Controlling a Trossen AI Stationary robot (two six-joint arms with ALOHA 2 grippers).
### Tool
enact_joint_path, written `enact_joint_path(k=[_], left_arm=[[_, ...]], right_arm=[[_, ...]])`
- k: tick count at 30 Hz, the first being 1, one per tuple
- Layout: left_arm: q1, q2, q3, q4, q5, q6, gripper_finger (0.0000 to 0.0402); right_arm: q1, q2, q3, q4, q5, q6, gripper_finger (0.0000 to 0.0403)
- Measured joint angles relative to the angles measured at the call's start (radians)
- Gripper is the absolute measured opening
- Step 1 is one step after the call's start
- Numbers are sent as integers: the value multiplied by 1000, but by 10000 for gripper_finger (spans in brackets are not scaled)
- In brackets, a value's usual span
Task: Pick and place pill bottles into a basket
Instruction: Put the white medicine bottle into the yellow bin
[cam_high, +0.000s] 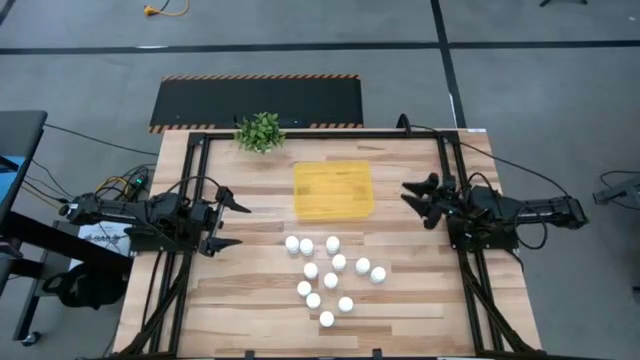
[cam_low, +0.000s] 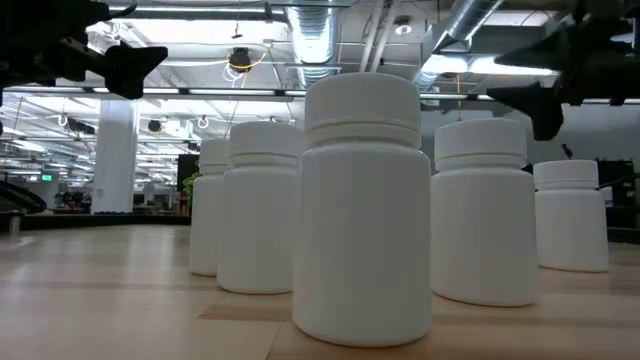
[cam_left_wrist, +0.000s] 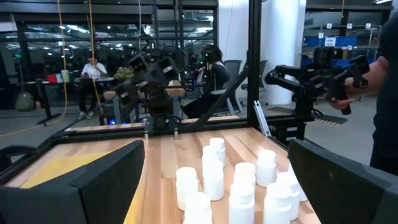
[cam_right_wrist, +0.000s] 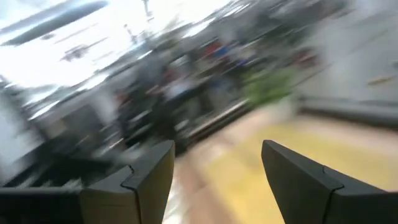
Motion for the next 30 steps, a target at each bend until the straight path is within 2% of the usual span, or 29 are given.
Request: enact_joint_path(k=[2,4,11,17,23,30], left_arm=[[0,0,0,-7,0,-3,386],[0,0,0,-10,0,-9,386],[0,0,0,-32,1,-37,386],[0,0,0,-39,1,-46,386],[0,0,0,-50,-3,-45,386],[0,0,0,-57,-23,-46,386]], right_arm=[[9,34,22,-30,-103,0,235],[28,82,48,-89,-148,0,235],[125,266,135,-325,-153,1,235],[197,396,207,-361,-159,-7,235],[285,486,261,-409,-251,-84,235],[375,601,267,-431,-250,-87,235]])
